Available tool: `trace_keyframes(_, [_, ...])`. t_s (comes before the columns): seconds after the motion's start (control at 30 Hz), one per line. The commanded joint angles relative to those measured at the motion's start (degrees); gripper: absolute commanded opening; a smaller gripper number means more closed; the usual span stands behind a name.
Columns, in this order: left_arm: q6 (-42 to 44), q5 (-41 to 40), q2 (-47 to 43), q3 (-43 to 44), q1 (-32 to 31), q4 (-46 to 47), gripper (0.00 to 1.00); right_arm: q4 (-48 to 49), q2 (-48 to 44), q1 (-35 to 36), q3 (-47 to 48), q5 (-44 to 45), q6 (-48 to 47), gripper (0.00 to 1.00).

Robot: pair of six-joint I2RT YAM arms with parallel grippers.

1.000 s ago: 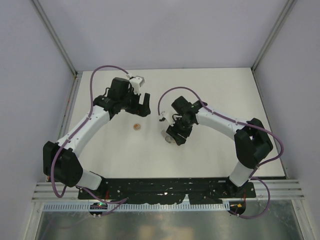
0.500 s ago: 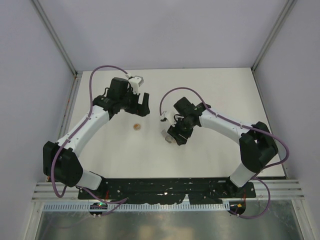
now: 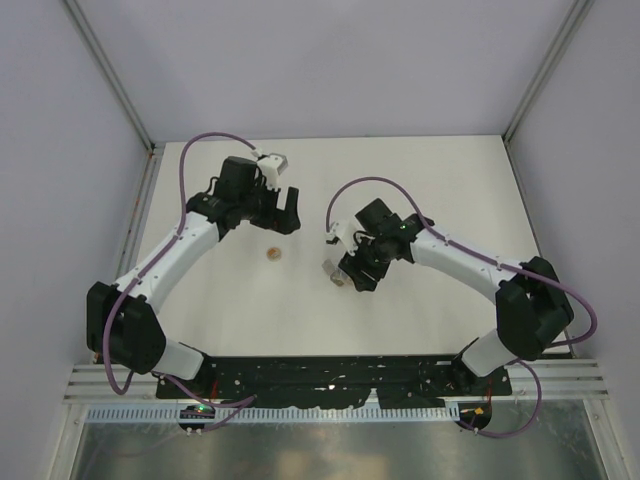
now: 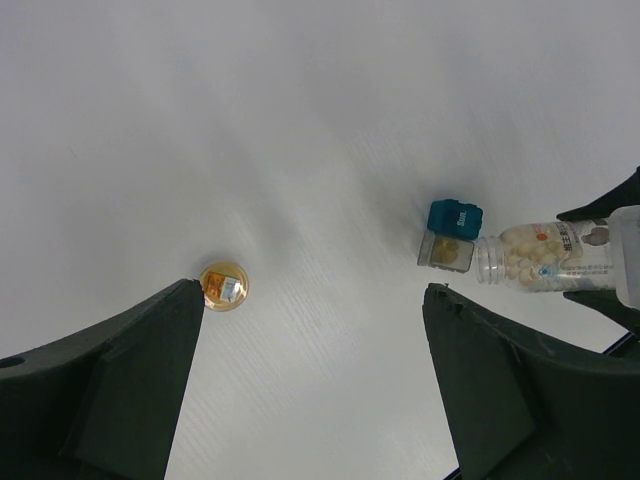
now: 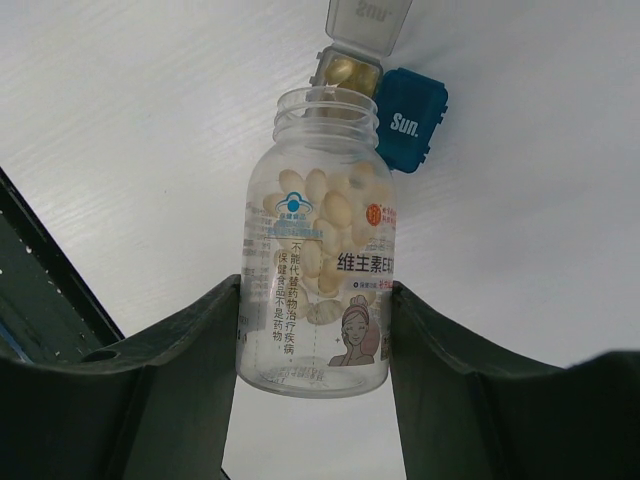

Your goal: Sort the pills into containers

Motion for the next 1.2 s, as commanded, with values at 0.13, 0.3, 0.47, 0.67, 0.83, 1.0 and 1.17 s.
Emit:
trace_keyframes(0.13, [0.78,3.42,0.29,-0.91,0.96,3.6,0.94,6.63,-7.16,-0.53,-3.67,-2.22,0.92,0.06])
trace_keyframes(0.3, [1.57,6.06,0.38,-2.31,1.32,5.45,0.94,9.7,-9.97,-0.88,-6.13,-3.1,1.01,0.06])
trace_keyframes(0.47, [2.1,10.45,0.47,-3.02,1.84,7.47,0.94,12.34,-12.44,-1.15,-8.24,-3.72,1.62,0.06])
trace_keyframes(0.67, [1.05,18.62,1.26,-4.42,3.07,10.9,0.94,16.21,-16.74,-1.41,-10.71,-4.77,2.41,0.06])
trace_keyframes(0.83, [-0.18,24.34,2.49,-4.6,3.95,12.66,0.94,19.63,-21.05,-1.67,-11.23,-6.71,3.9,0.06])
trace_keyframes(1.0, [0.26,28.03,1.62,-5.22,4.22,14.24,0.94,23.32,-25.7,-1.76,-11.06,-7.85,5.4,0.06])
trace_keyframes(1.17, [0.43,30.58,0.12,-5.92,4.31,15.47,0.94,25.08,-28.61,-2.29,-9.4,-9.61,6.37,0.06])
